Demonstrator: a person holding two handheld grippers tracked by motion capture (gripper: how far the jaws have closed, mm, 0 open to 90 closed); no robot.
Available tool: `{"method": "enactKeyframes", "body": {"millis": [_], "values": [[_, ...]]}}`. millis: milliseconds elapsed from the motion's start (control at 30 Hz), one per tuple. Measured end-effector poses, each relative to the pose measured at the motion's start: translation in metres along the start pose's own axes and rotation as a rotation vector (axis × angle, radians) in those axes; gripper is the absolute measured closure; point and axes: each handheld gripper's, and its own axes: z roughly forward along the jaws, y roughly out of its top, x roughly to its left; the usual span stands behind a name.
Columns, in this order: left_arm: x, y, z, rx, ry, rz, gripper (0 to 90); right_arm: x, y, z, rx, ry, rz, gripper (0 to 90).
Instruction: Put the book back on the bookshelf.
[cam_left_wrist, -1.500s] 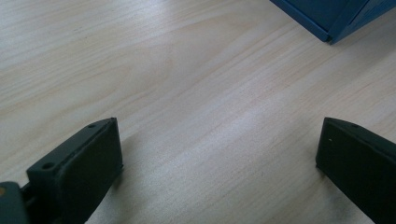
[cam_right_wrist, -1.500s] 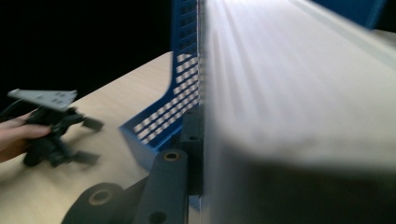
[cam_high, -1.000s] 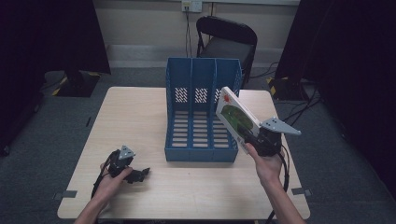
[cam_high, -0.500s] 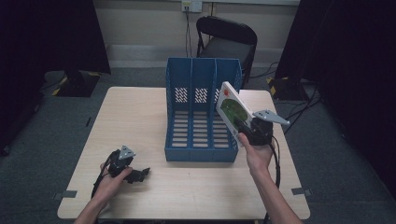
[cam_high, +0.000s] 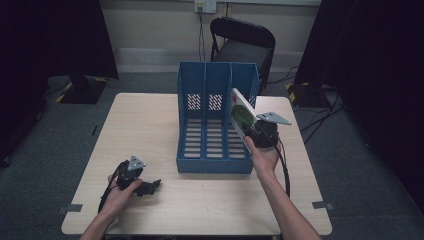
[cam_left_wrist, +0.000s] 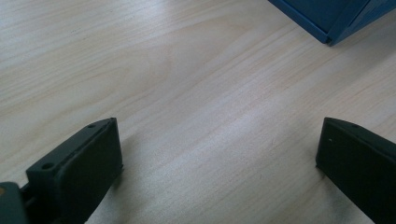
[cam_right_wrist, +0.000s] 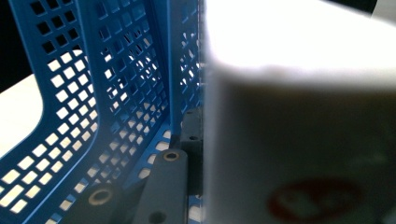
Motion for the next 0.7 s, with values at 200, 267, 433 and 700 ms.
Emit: {"method": "enactKeyframes", "body": {"millis": [200,267,433,700], "values": [[0.000,0.000,0.000,-0.004,0.002,-0.001,0.1,-0.003,-0.009,0.018,0.039,-0.016,0.023,76.3],[0.000,0.000,0.000,-0.004,0.002,-0.001,0.1,-0.001,-0.011,0.023,0.050,-0.023,0.008,76.3],[0.000,0.000,0.000,-0.003,0.002,0.000,0.1,0.001,-0.014,0.035,0.079,-0.049,0.006,76.3],[-0.001,0.000,0.000,-0.003,0.003,0.000,0.1,-0.005,-0.018,0.044,0.109,-0.086,0.008,76.3]]}}
